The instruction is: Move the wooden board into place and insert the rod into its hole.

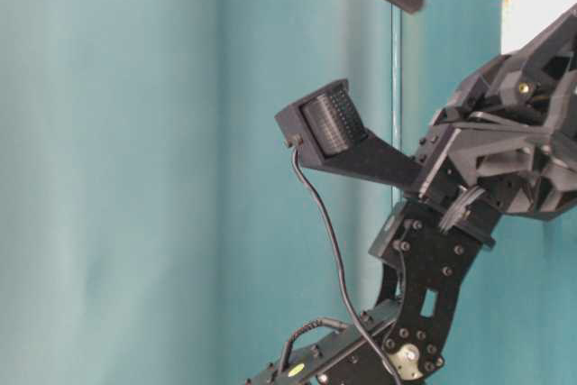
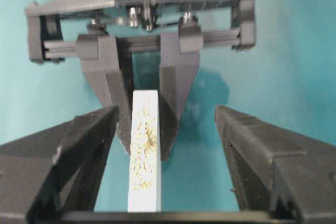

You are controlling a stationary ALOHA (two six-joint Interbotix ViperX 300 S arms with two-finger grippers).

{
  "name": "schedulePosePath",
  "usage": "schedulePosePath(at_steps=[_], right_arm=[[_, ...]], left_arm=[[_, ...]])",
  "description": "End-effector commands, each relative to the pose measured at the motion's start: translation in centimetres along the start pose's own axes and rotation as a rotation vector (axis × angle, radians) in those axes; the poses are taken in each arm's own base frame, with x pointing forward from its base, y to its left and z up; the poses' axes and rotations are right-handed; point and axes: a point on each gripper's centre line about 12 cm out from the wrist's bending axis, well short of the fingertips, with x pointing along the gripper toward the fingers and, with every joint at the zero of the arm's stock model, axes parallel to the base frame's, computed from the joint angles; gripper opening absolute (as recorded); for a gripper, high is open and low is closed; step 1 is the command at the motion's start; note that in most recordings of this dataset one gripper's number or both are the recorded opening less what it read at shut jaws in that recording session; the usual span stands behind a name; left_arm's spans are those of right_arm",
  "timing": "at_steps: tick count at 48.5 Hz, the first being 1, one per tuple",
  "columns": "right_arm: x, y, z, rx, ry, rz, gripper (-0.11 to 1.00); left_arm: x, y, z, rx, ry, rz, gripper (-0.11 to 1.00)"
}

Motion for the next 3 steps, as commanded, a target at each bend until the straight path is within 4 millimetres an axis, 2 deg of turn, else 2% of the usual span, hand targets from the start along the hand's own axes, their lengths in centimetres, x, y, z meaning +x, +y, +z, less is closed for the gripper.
schedulePosePath(at_steps=[1, 3], right_arm=[[-0.47, 0.15, 0.59, -0.005, -0.008, -0.001, 0.84], [-0.47, 0.10, 0.44, -0.005, 0.005, -0.005, 0.84]], left_arm=[[-0.50, 0.73, 1.70, -0.008, -0.034, 0.014, 0.22], [-0.50, 0.73, 1.70, -0.007, -0.034, 0.014, 0.22]])
